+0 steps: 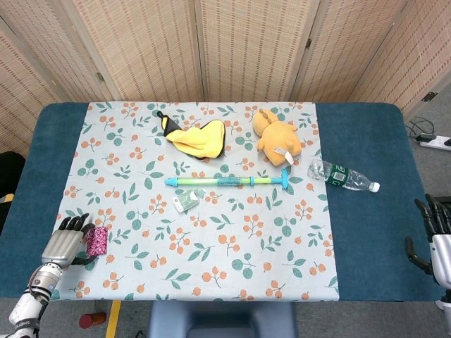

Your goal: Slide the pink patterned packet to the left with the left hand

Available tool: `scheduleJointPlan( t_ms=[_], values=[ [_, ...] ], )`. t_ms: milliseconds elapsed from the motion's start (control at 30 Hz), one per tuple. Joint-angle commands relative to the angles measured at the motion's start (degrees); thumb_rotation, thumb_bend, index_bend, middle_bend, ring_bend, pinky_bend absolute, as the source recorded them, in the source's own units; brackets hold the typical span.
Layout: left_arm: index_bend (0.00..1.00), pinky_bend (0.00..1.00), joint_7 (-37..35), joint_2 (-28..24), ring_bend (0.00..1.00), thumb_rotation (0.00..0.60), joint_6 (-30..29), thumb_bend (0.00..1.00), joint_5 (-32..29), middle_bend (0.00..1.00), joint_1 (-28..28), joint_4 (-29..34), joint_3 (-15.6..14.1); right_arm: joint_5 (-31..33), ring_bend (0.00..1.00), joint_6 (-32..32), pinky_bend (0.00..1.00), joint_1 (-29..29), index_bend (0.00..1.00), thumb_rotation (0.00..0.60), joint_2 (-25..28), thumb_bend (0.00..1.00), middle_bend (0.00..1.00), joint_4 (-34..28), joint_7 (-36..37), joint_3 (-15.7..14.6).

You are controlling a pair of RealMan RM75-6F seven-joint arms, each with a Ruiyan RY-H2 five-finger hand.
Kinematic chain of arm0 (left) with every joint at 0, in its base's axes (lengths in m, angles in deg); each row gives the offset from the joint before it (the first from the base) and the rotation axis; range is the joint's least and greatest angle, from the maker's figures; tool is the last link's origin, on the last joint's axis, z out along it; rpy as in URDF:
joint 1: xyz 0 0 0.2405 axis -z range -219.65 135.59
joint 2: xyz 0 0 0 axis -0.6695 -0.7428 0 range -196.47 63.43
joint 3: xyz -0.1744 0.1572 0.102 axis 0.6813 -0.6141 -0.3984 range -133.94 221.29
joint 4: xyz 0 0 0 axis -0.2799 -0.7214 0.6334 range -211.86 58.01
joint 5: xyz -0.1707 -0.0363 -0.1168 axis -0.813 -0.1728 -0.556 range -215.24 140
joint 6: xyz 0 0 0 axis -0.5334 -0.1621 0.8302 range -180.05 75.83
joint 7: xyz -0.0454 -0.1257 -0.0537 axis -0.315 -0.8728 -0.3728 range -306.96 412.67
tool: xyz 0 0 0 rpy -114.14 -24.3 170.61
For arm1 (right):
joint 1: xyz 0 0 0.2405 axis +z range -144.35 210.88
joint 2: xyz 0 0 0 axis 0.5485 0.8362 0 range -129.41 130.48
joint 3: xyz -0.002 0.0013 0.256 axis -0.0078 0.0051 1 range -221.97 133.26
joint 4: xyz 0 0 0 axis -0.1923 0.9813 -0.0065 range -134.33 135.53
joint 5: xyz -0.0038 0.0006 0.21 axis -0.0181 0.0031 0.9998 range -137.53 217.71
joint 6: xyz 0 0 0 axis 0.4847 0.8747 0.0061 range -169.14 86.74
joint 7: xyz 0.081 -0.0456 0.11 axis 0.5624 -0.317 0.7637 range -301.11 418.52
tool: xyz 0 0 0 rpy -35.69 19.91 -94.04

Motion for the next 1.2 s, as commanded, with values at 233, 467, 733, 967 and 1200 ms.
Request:
scheduleJointPlan(
  t_ms=[233, 467, 733, 967, 1200],
  values=[
    [0.16, 0.00, 0.7, -0.2, 0.00, 0.483, 0.3, 0.29, -0.4, 0.00, 0.1, 0.9, 0.2, 0.2, 0.00, -0.2, 0.00, 0.1, 0.00, 0.575, -0.1, 0.52, 0.00, 0.2, 0.2, 0.1],
    [0.14, 0.00, -1.0, -2.4, 0.00, 0.487, -1.6, 0.29, -0.9, 0.00, -0.6, 4.1, 1.3, 0.3, 0.00, -0.2, 0.00, 0.0, 0.00, 0.576, 0.3, 0.52, 0.00, 0.2, 0.4, 0.1],
    [0.16, 0.00, -7.2, -3.5, 0.00, 0.600, -13.9, 0.30, -1.8, 0.00, -5.4, 5.5, 6.4, 0.2, 0.00, -2.4, 0.00, 0.7, 0.00, 0.577, 1.2, 0.52, 0.00, 0.9, 3.2, -0.4],
    [0.17, 0.00, -10.0, -3.9, 0.00, 0.600, -22.6, 0.31, 1.7, 0.00, -9.2, 7.3, 7.0, -0.8, 0.00, -4.8, 0.00, 1.5, 0.00, 0.580, 1.5, 0.52, 0.00, 1.9, 7.8, -1.5],
    [0.17, 0.00, -5.8, -4.9, 0.00, 0.600, -27.1, 0.31, 5.3, 0.00, -12.3, 11.7, 4.4, -2.5, 0.00, -4.9, 0.00, 1.7, 0.00, 0.580, 0.9, 0.52, 0.00, 2.6, 10.5, -2.5]
  ],
)
